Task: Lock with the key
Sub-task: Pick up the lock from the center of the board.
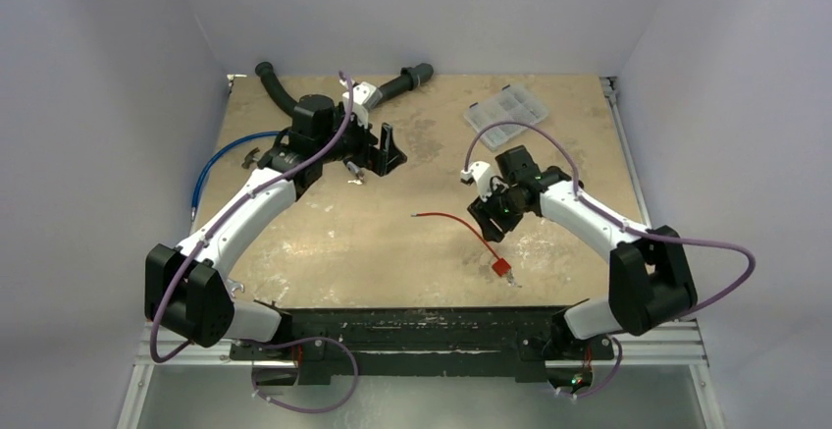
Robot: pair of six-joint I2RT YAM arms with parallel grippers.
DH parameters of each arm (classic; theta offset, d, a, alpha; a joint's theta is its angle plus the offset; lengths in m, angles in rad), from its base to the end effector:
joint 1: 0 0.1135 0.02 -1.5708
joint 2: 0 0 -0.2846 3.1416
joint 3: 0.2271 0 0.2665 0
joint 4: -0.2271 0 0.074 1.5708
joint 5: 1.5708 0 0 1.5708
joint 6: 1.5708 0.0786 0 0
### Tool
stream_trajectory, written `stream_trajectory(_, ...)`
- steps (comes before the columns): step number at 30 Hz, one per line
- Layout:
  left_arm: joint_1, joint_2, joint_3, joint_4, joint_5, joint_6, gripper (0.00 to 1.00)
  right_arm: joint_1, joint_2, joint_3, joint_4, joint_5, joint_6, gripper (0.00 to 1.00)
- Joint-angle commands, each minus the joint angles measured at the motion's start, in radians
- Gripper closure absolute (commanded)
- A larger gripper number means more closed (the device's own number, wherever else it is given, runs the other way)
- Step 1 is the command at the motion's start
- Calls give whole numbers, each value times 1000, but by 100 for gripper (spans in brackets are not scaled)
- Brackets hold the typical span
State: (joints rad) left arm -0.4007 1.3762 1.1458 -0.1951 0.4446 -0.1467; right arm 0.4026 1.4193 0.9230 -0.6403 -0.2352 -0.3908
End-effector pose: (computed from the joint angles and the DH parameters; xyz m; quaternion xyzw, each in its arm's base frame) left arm 0.3215 -0.1729 0.3320 0.2223 0.7981 -0.3213 0.4588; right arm 0.2663 0.1333 0.1875 -0.3980 0.8847 0.1158 0.2132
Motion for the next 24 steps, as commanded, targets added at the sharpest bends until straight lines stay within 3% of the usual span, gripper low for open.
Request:
stream_trajectory(1,-1,-22,-12,9,-42,22,0,35,47,22,-42,-56,-56,41)
stream_trajectory(7,-1,-32,-17,-15,-103,41,0,60,81,33,-57,-75,-73,43)
stream_trajectory(24,-1,-34,-24,-11,-160,45,0,153,141,4,4,106,-2,52)
